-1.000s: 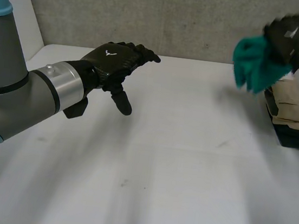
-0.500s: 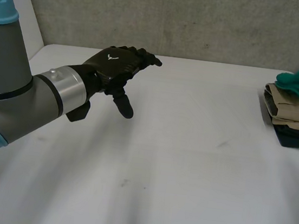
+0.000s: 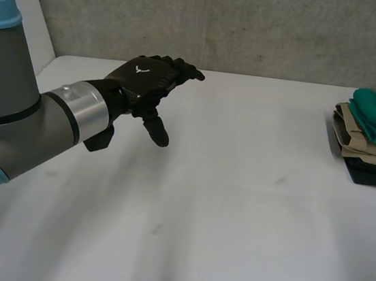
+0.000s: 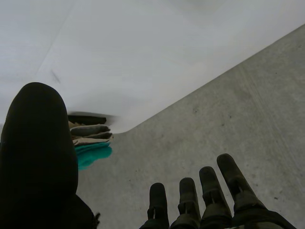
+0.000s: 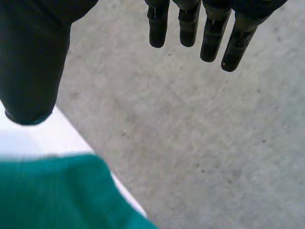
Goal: Fold the laundry.
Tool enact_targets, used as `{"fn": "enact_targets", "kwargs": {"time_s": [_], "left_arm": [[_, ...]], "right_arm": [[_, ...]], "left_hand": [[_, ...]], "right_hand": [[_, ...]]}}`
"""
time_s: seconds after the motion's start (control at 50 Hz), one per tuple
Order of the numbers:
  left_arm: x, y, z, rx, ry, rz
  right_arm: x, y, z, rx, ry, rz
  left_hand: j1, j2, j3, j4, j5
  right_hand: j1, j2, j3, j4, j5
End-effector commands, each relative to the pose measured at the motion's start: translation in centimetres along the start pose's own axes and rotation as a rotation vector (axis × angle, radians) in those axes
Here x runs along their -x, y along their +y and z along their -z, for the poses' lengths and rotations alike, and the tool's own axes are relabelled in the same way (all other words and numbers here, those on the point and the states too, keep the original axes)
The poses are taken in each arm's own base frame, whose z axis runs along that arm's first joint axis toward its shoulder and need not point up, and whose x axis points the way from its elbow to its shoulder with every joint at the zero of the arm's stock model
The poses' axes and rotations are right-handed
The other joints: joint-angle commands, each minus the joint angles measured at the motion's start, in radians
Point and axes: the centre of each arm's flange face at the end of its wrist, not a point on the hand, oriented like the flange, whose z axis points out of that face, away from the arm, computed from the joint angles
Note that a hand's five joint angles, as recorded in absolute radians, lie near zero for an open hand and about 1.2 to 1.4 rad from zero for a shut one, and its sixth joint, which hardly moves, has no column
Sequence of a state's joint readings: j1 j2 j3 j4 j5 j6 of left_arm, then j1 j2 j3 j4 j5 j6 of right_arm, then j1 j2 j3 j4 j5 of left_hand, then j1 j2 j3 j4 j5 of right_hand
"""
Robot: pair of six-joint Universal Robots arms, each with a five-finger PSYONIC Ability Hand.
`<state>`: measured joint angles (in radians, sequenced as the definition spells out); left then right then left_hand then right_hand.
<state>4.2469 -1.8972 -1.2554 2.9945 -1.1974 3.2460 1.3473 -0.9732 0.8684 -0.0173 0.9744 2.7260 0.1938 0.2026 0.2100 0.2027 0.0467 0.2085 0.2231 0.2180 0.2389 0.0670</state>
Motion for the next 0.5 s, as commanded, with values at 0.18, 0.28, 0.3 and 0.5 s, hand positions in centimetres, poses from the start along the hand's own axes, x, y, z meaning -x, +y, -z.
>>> {"fn": "enact_targets", "kwargs": {"time_s": [0.18,0.28,0.3,0.5], "left_arm": [[3.2,-3.7,2.6,-0.101,-0.368,0.006],[4.8,-3.5,3.0,-0.091,-0.463,0.013],[4.9,-3.4,3.0,-0.088,-0.464,0.014],[5.3,-3.3,2.8,-0.111,-0.475,0.013]], "right_arm": [[14.2,-9.9,5.2,0.041,0.033,-0.214],[18.0,-10.3,6.8,0.056,-0.044,-0.282],[18.4,-10.4,7.0,0.055,-0.050,-0.285],[18.8,-10.2,7.3,0.047,-0.018,-0.289]], "left_hand": [[0.002,-0.007,-0.014,-0.007,-0.025],[-0.004,-0.013,-0.020,-0.013,-0.031],[-0.004,-0.013,-0.020,-0.013,-0.031],[-0.018,-0.027,-0.035,-0.027,-0.046]], "right_hand": [[-0.034,-0.049,-0.043,-0.064,-0.067],[-0.034,-0.049,-0.043,-0.064,-0.067],[-0.034,-0.049,-0.043,-0.064,-0.067],[-0.034,-0.049,-0.043,-0.064,-0.067]]}}
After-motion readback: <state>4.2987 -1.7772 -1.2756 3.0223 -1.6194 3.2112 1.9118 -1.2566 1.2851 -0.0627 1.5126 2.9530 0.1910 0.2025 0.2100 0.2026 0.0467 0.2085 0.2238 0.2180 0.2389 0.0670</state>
